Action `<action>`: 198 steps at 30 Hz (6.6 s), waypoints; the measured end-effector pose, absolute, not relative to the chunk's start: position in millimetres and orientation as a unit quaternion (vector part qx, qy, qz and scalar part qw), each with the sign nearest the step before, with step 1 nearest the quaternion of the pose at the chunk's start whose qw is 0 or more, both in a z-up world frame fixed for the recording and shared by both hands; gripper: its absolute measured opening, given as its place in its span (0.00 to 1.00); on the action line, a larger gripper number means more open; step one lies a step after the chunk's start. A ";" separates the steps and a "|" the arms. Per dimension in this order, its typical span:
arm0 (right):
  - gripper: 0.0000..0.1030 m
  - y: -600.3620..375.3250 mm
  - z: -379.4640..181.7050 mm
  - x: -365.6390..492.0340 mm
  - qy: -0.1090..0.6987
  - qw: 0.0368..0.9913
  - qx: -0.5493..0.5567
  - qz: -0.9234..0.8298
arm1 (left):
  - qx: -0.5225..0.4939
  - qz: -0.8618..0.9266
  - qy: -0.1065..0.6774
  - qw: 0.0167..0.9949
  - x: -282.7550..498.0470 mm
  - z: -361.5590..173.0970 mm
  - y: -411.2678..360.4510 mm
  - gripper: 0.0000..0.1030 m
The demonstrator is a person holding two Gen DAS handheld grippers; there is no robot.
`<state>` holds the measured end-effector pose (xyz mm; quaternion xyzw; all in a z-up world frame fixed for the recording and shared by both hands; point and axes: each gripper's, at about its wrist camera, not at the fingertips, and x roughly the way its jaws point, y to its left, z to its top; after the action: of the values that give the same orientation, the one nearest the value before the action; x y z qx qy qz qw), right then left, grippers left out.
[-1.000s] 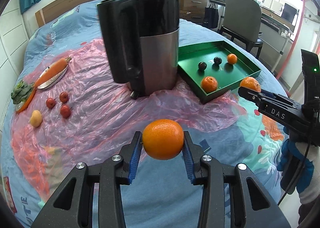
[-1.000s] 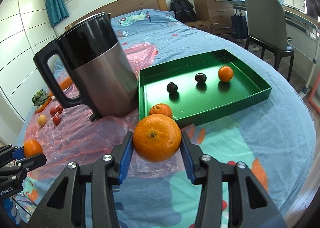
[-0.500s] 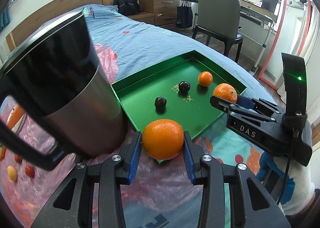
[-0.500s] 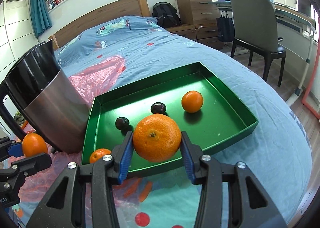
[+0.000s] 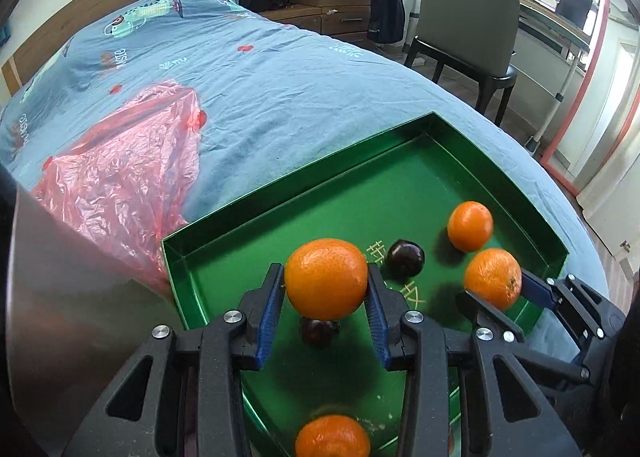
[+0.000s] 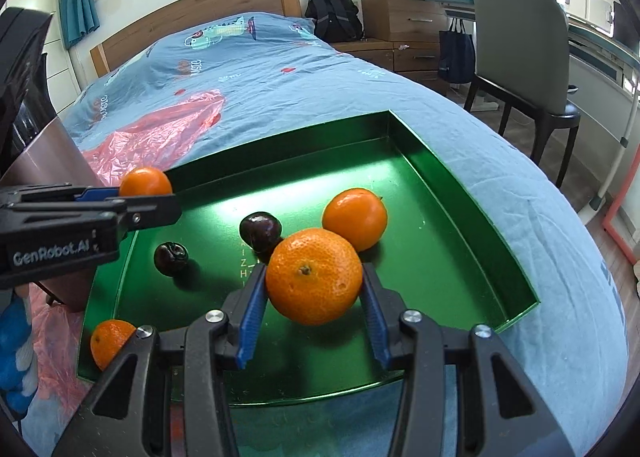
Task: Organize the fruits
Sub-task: 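Lower and release the orange with the left gripper while the right releases its orange, then withdraw both open grippers from the tray back toward the fruits, then grasp the yellow pear with the left gripper while the right grasps a red tomato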
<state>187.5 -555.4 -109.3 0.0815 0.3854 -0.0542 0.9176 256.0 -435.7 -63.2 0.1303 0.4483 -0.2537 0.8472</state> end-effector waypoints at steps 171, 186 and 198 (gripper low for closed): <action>0.31 -47.7 -150.1 264.1 0.460 0.857 -0.022 0.230 | -0.103 -0.012 0.441 0.892 285.0 -142.1 143.4 0.44; 0.30 -47.7 -132.1 258.1 0.449 0.858 -0.021 0.248 | -0.095 -0.001 0.425 0.900 275.1 -126.4 140.5 0.43; 0.30 -63.8 -95.1 216.5 0.432 0.866 -0.037 0.249 | -0.072 0.005 0.397 0.915 221.9 -76.9 123.2 0.43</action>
<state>216.5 -63.8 -95.1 -0.0372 0.4320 0.2495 0.8659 221.9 123.2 -76.9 -0.0716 0.3967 0.0054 0.9151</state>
